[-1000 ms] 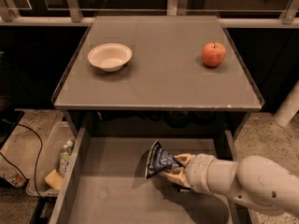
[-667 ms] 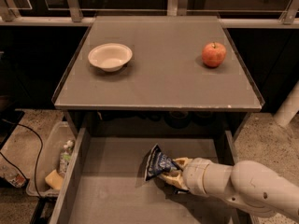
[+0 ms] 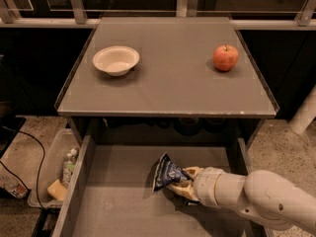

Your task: Place blue chip bag into top drawer

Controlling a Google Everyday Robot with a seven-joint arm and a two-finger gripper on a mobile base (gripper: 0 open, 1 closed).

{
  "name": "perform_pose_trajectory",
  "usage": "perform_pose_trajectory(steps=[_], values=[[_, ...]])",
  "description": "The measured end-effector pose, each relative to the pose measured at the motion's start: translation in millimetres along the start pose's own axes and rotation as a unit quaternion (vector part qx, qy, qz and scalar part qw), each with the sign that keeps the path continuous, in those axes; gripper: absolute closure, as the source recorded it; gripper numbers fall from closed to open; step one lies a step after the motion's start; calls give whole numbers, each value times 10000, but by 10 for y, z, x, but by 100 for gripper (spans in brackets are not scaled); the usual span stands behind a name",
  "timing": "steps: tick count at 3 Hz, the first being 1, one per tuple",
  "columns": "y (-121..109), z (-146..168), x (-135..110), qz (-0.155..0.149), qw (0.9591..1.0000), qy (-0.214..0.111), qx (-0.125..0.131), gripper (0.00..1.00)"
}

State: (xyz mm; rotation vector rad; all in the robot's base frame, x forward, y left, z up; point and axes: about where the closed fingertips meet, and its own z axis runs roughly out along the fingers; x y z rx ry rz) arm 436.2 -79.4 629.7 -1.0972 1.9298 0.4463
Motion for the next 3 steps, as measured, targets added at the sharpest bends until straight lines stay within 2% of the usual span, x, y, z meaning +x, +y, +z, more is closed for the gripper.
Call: perform_pose_trajectory(steps=[2,3], values=[[0,0,0,0,10000,0,0,12],[0,0,0,0,10000,0,-1,0]])
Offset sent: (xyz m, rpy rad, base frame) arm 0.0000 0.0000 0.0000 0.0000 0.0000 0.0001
